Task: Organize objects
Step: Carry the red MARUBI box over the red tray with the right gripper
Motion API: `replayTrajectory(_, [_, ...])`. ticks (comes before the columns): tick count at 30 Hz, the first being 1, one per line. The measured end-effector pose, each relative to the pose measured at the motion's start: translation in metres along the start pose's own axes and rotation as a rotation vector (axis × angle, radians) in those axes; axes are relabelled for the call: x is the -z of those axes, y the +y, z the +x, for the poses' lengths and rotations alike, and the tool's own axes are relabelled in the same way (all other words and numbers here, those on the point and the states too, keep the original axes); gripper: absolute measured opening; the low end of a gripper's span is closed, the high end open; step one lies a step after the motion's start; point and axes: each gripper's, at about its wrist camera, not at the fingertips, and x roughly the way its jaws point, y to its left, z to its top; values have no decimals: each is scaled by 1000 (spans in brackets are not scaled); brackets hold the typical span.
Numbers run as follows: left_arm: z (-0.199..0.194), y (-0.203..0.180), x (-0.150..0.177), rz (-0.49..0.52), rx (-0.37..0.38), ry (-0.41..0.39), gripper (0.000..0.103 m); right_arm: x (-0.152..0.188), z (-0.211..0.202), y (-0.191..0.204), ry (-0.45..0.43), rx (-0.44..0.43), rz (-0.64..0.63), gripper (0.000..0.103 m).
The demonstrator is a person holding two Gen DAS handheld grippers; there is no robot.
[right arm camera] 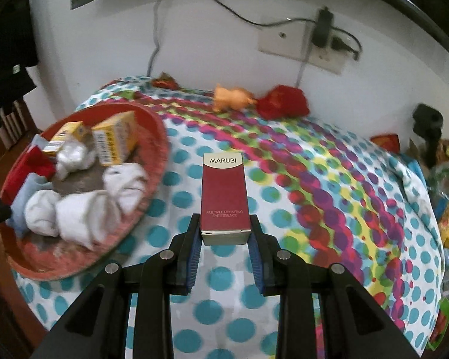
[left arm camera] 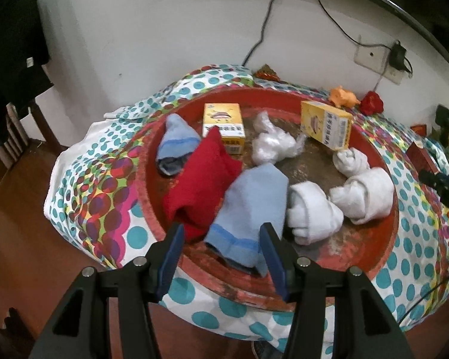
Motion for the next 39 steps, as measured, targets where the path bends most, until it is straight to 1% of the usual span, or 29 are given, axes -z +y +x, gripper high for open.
replayTrajectory(3, [-4,8,-2,-28,-10,-25,53,-7,-7,18,-15,-31,-13,28])
replayTrajectory(6, [-8,13,-4,-29,-48,-50,53,-13,-12,37,-24,-75,-26,28])
replayTrajectory(10, [-11,19,-7,-36,-76,-59,54,-22,-14,71,-31,-129,-65,28])
replayTrajectory(16, [-11,20,-8,-12,-113,-63,54,-34,-1,122,-17,-198,-119,28])
replayTrajectory(20, [-9,20,-7,-18,-98,-57,54,-42,13,147,16,-223,-145,28])
replayTrajectory(24, [-8,21,-7,-22,-91,-59,55,-47,31,164,43,-217,-170,28])
replayTrajectory(26, [-6,21,-7,-22,-103,-52,56,-48,39,173,64,-221,-181,28])
replayTrajectory(29, [-2,22,-6,-25,-100,-34,56,-47,51,183,83,-204,-203,28])
replayTrajectory(33, [0,22,-5,-27,-118,-25,56,-45,62,187,110,-201,-198,28])
replayTrajectory(36, [-3,20,-4,-16,-139,-38,56,-43,70,188,124,-189,-195,28])
replayTrajectory(39, [-6,19,-5,-11,-144,-50,56,-45,73,188,125,-186,-184,28])
